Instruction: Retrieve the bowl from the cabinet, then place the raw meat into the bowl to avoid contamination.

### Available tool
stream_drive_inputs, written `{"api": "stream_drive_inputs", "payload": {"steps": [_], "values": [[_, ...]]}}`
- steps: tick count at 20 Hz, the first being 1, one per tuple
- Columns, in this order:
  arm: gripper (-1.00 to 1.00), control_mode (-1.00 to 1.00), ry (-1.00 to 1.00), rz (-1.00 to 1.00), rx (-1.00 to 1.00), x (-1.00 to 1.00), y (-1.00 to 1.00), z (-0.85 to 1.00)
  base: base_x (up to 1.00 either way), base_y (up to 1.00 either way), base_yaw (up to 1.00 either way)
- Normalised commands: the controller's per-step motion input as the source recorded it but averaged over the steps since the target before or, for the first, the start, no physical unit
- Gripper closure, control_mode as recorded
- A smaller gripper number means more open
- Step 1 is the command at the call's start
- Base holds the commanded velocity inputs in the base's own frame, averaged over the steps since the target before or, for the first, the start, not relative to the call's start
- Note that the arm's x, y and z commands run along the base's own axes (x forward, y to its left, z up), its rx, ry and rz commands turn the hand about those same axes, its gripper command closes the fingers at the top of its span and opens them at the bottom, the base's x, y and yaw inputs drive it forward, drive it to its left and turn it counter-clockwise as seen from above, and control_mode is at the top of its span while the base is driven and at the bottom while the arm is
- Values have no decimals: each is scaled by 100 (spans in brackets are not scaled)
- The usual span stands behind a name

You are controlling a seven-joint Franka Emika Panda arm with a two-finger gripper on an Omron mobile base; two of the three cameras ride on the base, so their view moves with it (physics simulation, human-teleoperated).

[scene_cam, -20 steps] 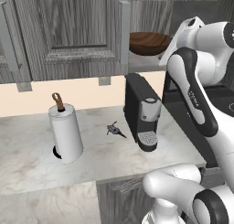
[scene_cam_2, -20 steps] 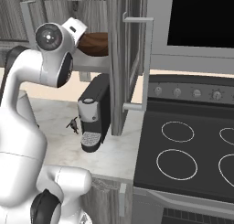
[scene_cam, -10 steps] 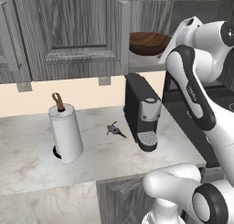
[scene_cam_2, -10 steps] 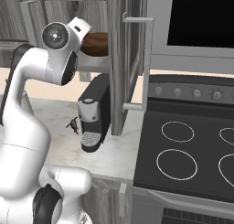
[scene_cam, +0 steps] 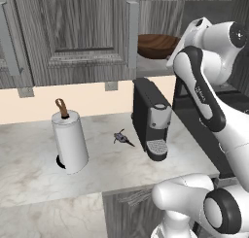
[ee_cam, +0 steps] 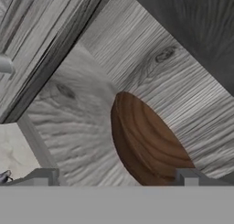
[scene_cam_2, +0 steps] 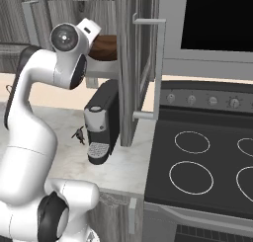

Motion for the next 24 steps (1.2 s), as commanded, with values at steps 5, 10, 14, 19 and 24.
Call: {"api": "stream_drive_inputs", "payload": {"steps": [5, 10, 14, 19, 24], "values": [[-100, -100, 0, 0, 0, 18, -2, -2, 0, 0, 0], [-100, -100, 0, 0, 0, 16, -5, -1, 0, 0, 0], [-100, -100, 0, 0, 0, 16, -6, 0, 0, 0, 0], [-100, -100, 0, 0, 0, 16, -6, -1, 0, 0, 0], [-100, -100, 0, 0, 0, 17, -6, -1, 0, 0, 0]]}}
